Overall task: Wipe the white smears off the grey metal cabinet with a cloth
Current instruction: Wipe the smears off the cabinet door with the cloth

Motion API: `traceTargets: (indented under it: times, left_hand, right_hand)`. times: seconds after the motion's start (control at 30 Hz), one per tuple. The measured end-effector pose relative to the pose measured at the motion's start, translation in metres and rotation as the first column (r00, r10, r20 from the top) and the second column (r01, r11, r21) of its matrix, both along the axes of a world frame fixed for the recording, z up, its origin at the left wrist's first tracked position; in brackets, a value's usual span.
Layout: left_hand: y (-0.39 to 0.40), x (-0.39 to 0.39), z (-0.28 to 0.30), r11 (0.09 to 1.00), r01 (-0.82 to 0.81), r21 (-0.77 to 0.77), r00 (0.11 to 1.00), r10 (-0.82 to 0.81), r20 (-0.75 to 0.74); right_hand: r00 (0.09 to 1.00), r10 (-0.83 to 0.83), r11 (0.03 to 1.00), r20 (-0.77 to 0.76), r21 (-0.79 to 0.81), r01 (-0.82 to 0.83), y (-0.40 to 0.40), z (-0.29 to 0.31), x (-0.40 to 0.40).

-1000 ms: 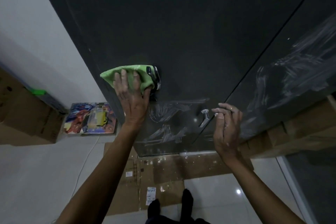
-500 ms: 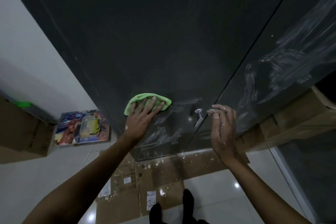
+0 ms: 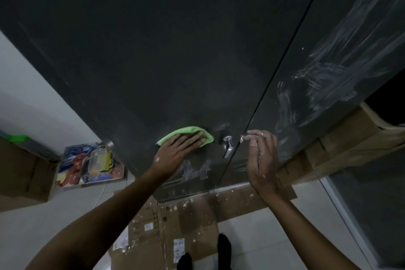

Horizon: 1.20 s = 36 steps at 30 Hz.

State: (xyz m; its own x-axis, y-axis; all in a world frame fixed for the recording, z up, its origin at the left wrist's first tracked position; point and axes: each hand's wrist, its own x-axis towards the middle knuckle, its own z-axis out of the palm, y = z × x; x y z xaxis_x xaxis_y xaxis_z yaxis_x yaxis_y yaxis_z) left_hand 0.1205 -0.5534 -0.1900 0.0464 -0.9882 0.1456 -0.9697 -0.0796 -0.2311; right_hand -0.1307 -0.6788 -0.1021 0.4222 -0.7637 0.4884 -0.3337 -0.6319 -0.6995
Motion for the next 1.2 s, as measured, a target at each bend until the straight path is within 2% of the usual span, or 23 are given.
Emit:
traceTargets:
  times: [0.13, 0.23, 0.4, 0.53, 0.7, 0.8, 0.9, 0.97, 1.03, 1.1, 1.2]
  left_hand:
    - [0.005, 0.007, -0.003, 0.998, 0.056, -0.023, 0.998, -0.056, 0.037]
    - [-0.005, -0.001, 0.000, 1.000, 0.024, -0.009, 0.999, -0.023, 0.031]
    - [-0.065, -0.040, 0.023, 0.997, 0.058, -0.054, 0.996, -0.054, 0.073]
    - [-0.106, -0.062, 0.042, 0.995, 0.101, -0.022, 0.978, -0.095, 0.188]
    - [-0.123, -0.065, 0.067, 0.970, 0.083, -0.228, 0.987, -0.048, 0.152]
    - [-0.123, -0.063, 0.068, 0.959, 0.099, -0.267, 0.989, -0.065, 0.131]
    - [-0.125, -0.059, 0.060, 0.969, 0.161, -0.189, 0.979, -0.134, 0.152]
    - [-0.123, -0.059, 0.047, 0.983, 0.184, -0.013, 0.955, -0.176, 0.241]
    - [-0.118, -0.060, 0.031, 0.974, 0.145, 0.173, 0.927, -0.195, 0.320]
    - [-0.116, -0.062, 0.025, 0.951, 0.095, 0.294, 0.916, -0.199, 0.348]
    - [-0.109, -0.058, 0.030, 0.942, 0.087, 0.323, 0.932, -0.192, 0.308]
  right_hand:
    - [1.000, 0.009, 0.999, -0.009, 0.052, -0.009, 0.001, -0.007, -0.018]
    - [1.000, -0.005, 0.998, 0.005, 0.063, 0.004, -0.002, -0.008, -0.030]
    - [1.000, -0.015, 0.996, -0.011, 0.085, 0.016, -0.017, -0.005, -0.031]
    - [0.999, -0.033, 0.999, 0.020, 0.031, 0.032, -0.030, -0.004, -0.027]
    - [0.998, -0.049, 0.999, 0.030, 0.025, 0.048, -0.042, -0.009, -0.027]
    - [0.997, -0.058, 0.998, 0.042, 0.037, 0.056, -0.044, -0.015, -0.027]
    - [0.997, -0.068, 0.996, 0.027, 0.068, 0.066, -0.040, -0.023, -0.026]
    - [0.998, -0.052, 0.995, 0.022, 0.087, 0.050, -0.035, -0.027, -0.027]
    - [0.999, -0.033, 0.996, 0.012, 0.080, 0.032, -0.033, -0.029, -0.029]
    - [1.000, -0.017, 0.998, -0.020, 0.067, 0.019, -0.033, -0.028, -0.033]
    - [0.999, 0.016, 0.998, -0.041, 0.054, -0.014, -0.040, -0.023, -0.036]
